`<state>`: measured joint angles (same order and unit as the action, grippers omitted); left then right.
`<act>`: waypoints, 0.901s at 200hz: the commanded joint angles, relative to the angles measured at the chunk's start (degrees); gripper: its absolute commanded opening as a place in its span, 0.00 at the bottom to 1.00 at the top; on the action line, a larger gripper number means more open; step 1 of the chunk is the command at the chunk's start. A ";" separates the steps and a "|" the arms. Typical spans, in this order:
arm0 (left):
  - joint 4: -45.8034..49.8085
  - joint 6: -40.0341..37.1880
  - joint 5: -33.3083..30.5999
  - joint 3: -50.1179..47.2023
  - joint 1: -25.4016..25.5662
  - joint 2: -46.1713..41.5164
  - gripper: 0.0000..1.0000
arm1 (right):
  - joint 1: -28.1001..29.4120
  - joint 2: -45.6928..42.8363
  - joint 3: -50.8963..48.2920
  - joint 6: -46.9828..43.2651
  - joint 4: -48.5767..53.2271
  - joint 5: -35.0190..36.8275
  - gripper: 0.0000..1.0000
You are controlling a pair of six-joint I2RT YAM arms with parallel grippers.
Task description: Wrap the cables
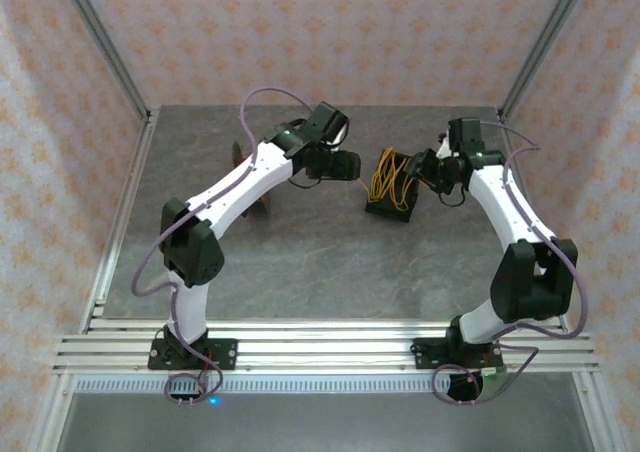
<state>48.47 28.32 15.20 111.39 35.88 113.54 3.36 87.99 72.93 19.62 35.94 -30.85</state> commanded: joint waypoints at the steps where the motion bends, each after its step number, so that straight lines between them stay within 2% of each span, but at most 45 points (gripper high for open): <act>1: -5.20 5.41 4.24 -0.54 0.60 1.55 0.65 | 0.24 2.28 2.02 -0.50 0.27 2.60 0.39; 25: -6.90 7.69 5.66 -0.58 0.68 4.15 0.59 | 0.25 4.61 2.08 0.04 -0.83 2.17 0.33; 60: -6.99 8.60 5.56 -0.39 0.68 6.61 0.54 | 0.25 7.33 2.32 0.42 -2.00 0.92 0.32; 97: -7.91 9.46 6.58 -1.08 0.82 8.79 0.47 | 0.25 9.13 2.83 1.04 -2.96 -0.44 0.26; 121: -8.87 10.00 6.85 -0.76 1.04 9.63 0.41 | 0.34 9.49 2.74 1.19 -3.17 -0.62 0.19; 148: -8.83 10.22 7.07 0.56 1.21 10.75 0.30 | 0.34 9.02 2.65 1.39 -2.85 -0.59 0.11; 163: -8.70 10.51 7.07 1.15 1.30 10.86 0.17 | 0.34 8.23 2.71 1.48 -2.10 0.01 0.03; 174: -8.40 10.58 6.95 1.79 1.29 10.49 0.00 | 0.34 7.20 3.27 1.37 -0.59 1.35 0.00; 180: -8.07 10.55 6.80 2.25 1.30 9.95 0.00 | 0.34 6.44 3.55 1.39 0.18 2.21 0.00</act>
<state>40.36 38.33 22.41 111.04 36.56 123.26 3.36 97.01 74.13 20.95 33.87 -31.29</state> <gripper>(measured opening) 0.053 0.046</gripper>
